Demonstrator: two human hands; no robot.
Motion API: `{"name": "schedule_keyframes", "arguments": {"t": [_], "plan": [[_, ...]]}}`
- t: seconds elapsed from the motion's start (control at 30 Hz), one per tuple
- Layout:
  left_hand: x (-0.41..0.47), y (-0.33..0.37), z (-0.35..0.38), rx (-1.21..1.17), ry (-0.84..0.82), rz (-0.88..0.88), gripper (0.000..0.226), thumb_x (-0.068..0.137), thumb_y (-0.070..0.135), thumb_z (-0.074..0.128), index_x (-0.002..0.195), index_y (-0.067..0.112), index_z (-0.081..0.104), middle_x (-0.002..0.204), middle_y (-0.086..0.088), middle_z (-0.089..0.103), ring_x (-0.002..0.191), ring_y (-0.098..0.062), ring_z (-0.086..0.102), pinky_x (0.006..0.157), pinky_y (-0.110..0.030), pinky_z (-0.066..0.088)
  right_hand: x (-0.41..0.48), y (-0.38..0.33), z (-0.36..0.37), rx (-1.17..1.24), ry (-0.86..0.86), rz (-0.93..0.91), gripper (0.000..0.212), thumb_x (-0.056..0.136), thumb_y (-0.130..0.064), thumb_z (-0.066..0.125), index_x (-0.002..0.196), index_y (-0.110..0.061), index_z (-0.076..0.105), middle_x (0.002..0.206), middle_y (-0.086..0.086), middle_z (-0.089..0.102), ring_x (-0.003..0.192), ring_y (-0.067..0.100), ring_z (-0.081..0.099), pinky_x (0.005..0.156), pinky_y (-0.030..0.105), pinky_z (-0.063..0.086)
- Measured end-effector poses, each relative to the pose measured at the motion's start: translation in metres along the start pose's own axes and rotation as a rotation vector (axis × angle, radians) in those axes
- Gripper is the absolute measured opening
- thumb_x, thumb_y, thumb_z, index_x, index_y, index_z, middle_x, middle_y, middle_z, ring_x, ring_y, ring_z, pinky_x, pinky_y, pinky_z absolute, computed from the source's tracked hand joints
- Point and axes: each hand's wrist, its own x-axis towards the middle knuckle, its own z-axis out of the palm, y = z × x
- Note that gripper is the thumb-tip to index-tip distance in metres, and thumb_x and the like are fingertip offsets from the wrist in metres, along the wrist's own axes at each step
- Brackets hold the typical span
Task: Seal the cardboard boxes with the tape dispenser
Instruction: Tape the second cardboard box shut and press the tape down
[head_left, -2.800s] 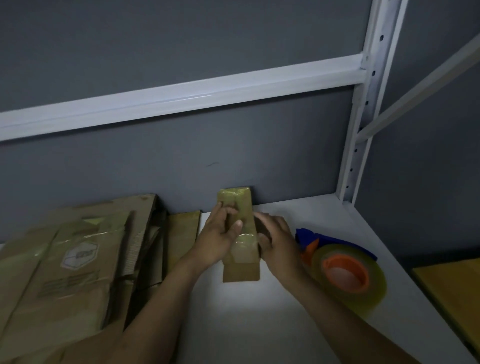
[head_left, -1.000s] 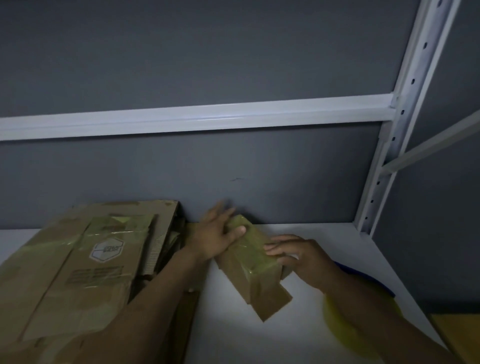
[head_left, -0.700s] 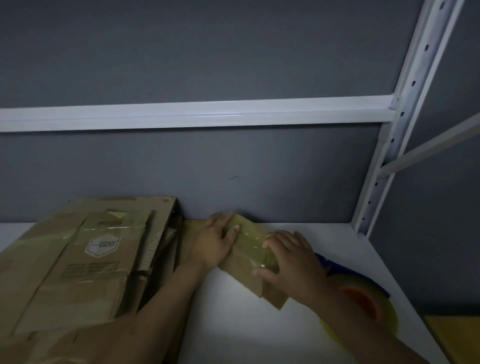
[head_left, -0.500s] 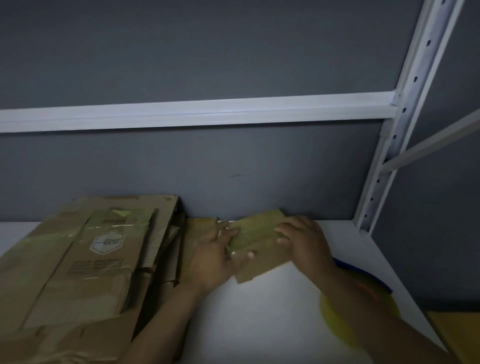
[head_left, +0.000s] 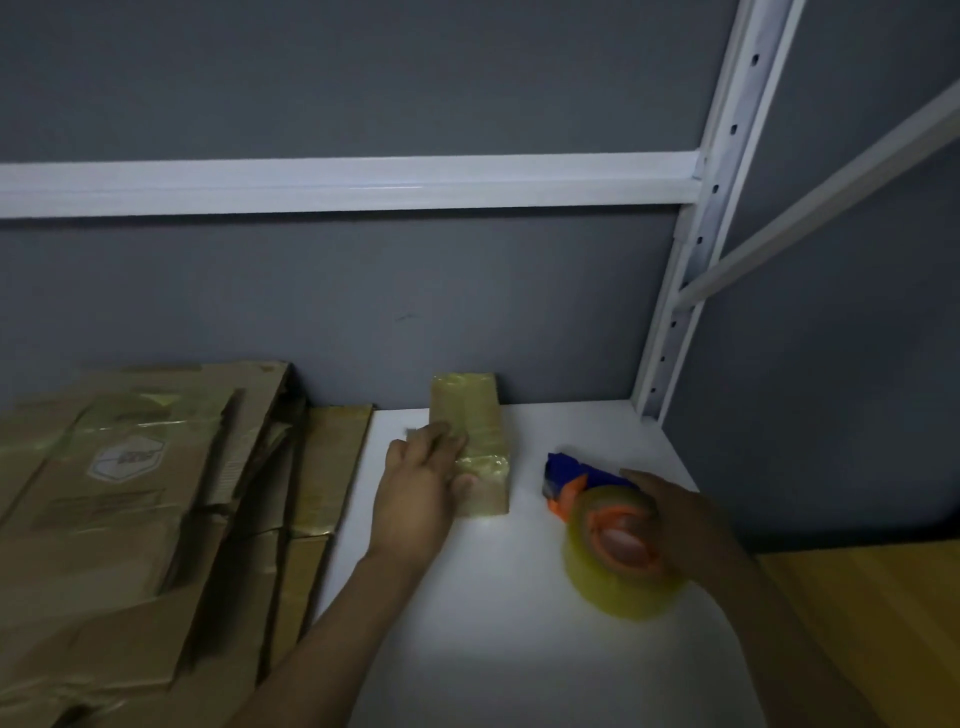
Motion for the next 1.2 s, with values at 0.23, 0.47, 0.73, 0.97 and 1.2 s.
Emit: {"name": "schedule_keyframes", "arguments": {"t": [0.23, 0.47, 0.73, 0.97, 1.2], "plan": [[-0.013, 0.024, -0.015, 0.009, 0.14, 0.086, 0.045, 0.09, 0.035, 0.063, 0.128, 0.01, 0.06, 0.127, -0.01, 0.056, 0.114, -0.024, 0.047, 0.092, -0.025, 0.042, -0.015, -0.012, 0.001, 0.055, 0.246, -0.04, 0.017, 0.088, -0.03, 0.065, 0.099, -0.023, 0.054, 0.083, -0.005, 0.062, 0.067, 0.004, 0.052, 0.054, 0.016, 0.036], [-0.012, 0.086, -0.058, -0.749, -0.29, -0.256, 0.032, 0.085, 0.027, 0.072, 0.115, 0.03, 0.061, 0.083, 0.012, 0.072, 0.076, -0.001, 0.067, 0.067, -0.013, 0.051, -0.022, -0.071, -0.03, 0.494, 0.434, -0.24, 0.036, 0.079, -0.026, 0.076, 0.095, -0.022, 0.044, 0.083, -0.009, 0.053, 0.072, 0.006, 0.055, 0.055, 0.022, 0.044], [0.003, 0.066, -0.077, -0.99, -0.207, -0.303, 0.056, 0.082, 0.034, 0.074, 0.133, 0.031, 0.051, 0.121, 0.014, 0.066, 0.116, -0.004, 0.06, 0.1, -0.03, 0.048, -0.013, -0.093, -0.053, 0.728, 0.129, -0.641, 0.061, 0.071, -0.023, 0.075, 0.12, -0.049, 0.05, 0.113, -0.022, 0.061, 0.103, 0.002, 0.061, 0.076, 0.018, 0.051], [0.048, 0.08, -0.111, -1.201, -0.18, -0.648, 0.035, 0.093, 0.039, 0.058, 0.087, 0.007, 0.069, 0.065, -0.002, 0.067, 0.057, -0.01, 0.058, 0.055, -0.023, 0.041, -0.017, -0.095, -0.057, 0.498, 0.148, -0.709, 0.065, 0.069, -0.027, 0.081, 0.119, -0.051, 0.047, 0.111, -0.044, 0.048, 0.107, -0.012, 0.05, 0.079, 0.008, 0.046], [0.053, 0.07, -0.105, -1.216, -0.306, -0.828, 0.036, 0.092, 0.043, 0.058, 0.077, 0.01, 0.066, 0.056, 0.0, 0.063, 0.045, -0.006, 0.057, 0.041, -0.016, 0.043, -0.006, -0.085, -0.045, 0.323, 0.234, -0.706, 0.062, 0.07, -0.038, 0.074, 0.121, -0.054, 0.043, 0.113, -0.019, 0.046, 0.104, -0.007, 0.047, 0.074, 0.006, 0.042]]}}
